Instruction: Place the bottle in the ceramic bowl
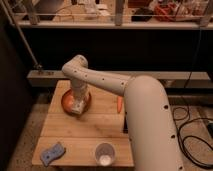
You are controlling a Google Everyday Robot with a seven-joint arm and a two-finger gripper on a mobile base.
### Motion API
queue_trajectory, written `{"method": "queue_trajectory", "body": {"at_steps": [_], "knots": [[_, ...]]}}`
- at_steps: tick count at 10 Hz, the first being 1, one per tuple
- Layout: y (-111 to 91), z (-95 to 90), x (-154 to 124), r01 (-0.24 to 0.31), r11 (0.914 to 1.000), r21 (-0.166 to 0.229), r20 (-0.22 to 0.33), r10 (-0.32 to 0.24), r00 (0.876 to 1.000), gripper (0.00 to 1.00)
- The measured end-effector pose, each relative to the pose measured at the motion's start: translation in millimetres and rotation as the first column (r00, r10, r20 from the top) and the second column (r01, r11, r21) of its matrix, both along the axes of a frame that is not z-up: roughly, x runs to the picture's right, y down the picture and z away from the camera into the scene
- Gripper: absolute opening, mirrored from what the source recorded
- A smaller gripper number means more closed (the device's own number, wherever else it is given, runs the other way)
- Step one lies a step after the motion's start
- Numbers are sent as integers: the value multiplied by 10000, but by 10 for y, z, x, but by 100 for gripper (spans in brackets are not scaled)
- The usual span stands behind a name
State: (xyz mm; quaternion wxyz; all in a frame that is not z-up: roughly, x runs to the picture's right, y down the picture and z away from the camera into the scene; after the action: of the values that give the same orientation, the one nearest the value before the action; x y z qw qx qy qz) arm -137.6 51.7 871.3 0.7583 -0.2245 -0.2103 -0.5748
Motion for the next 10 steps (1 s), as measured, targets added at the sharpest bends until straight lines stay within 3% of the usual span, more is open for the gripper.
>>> {"method": "queue_trajectory", "body": {"at_steps": [10], "knots": [[-6, 6, 1, 72, 10000, 22, 80, -73, 9999, 27]]}}
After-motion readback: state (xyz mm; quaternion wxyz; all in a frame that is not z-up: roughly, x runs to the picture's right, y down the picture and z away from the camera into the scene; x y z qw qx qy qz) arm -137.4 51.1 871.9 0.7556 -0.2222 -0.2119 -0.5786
